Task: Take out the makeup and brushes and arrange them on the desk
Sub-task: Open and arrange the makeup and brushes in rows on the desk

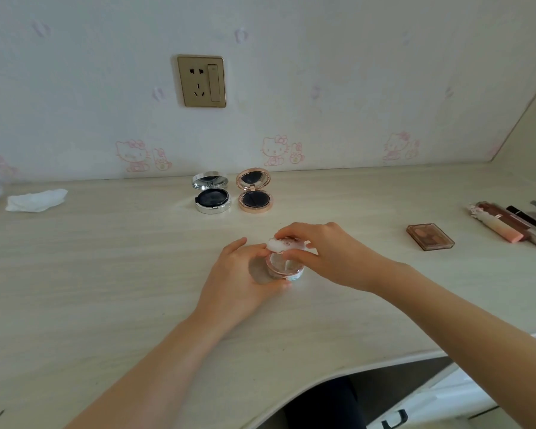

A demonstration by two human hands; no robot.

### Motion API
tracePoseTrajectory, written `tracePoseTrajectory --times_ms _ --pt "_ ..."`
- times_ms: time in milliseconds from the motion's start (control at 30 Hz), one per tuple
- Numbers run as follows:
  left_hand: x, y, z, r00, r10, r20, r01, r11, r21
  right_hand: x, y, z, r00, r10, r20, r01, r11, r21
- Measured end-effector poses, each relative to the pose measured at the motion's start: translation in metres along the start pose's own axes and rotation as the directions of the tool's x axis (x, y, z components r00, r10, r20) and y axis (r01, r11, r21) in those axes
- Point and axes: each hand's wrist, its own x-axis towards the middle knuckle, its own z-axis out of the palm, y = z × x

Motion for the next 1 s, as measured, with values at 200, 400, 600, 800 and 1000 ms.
tracePoseTrajectory --times_ms 200,400,600,800,1000 --pt "0.002 0.000 -0.001 1.000 -0.014 -0.010 0.014 0.999 -0.049 0.009 0.001 -0.007 0.999 0.012 0.050 -0.011 1.000 -0.004" --pt "0.001 -0.002 0.002 0.998 -0.039 -0.043 0.036 0.997 -0.061 0.020 0.003 -0.015 0.995 0.066 0.071 -0.066 0.998 0.006" --pt "0.003 -0.004 0.005 0.997 -0.047 -0.069 0.046 0.999 -0.026 0.027 0.004 -0.019 0.984 0.144 0.105 -0.155 0.982 0.106" --pt "0.001 -0.004 0.006 0.995 -0.065 -0.077 0.063 0.998 -0.024 0.024 0.003 -0.016 0.986 0.142 0.087 -0.151 0.982 0.111" --pt "0.002 -0.003 0.005 0.994 -0.063 -0.084 0.060 0.997 -0.041 0.024 0.003 -0.017 0.986 0.136 0.097 -0.148 0.981 0.129"
